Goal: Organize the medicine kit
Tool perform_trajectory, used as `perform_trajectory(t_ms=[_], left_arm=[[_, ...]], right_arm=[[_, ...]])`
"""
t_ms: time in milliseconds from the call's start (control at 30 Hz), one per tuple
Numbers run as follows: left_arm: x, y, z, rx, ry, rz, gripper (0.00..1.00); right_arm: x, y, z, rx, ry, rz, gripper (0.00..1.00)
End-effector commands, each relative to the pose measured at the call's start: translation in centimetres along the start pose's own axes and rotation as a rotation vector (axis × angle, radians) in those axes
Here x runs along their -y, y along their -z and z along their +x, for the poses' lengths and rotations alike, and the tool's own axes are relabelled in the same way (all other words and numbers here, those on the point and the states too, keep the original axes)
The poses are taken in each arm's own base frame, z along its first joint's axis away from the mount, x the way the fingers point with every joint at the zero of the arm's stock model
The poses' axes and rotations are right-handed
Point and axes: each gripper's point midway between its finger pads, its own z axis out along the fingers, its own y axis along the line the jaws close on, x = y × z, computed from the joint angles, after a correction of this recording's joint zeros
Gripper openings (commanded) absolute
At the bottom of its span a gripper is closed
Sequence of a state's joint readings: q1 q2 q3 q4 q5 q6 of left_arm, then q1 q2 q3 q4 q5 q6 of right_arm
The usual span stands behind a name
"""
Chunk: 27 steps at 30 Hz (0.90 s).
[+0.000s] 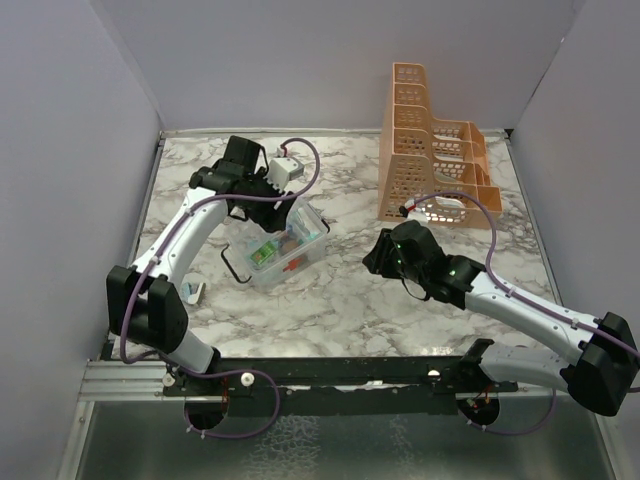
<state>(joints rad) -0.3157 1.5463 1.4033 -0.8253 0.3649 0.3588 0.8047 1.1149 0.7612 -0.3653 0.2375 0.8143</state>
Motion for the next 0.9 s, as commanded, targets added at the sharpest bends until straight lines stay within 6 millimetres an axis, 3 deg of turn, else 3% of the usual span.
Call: perform_trajectory(t_ms=[0,200,333,433,567,733,867], left_arm=[[0.1,2.3,-1.0,0.038,0.01,-0.048,0.67],[-1.2,5.4,-3.7,0.177,0.095,-0.183,0.69],[-3.3,8.0,-3.8,0.271,0.221,-0.346,0.69],[-5.2,9.3,-1.9,0.305,0.375,-0.512,0.71],[-6.8,9.7,2.7,0.305,0.613,-0.695,0.71],[-5.6,8.3,7.1,0.305,0.797,-0.697,0.68],[-4.9,7.5,8.4,0.338,0.861,-0.67,0.61]], right_arm=[[-0.8,0.2,-1.2,0.03,-0.004,-0.014,0.36],[0.6,0.5,-2.6,0.087,0.032,0.072,0.36],[2.2,0.7,-3.5,0.127,0.052,0.145,0.38],[2.7,0.6,-3.9,0.135,0.055,0.164,0.4],[3.2,0.9,-4.1,0.143,0.059,0.187,0.42],[4.7,1.8,-5.0,0.165,0.035,0.224,0.45],[5.7,2.1,-5.0,0.173,0.016,0.237,0.46]])
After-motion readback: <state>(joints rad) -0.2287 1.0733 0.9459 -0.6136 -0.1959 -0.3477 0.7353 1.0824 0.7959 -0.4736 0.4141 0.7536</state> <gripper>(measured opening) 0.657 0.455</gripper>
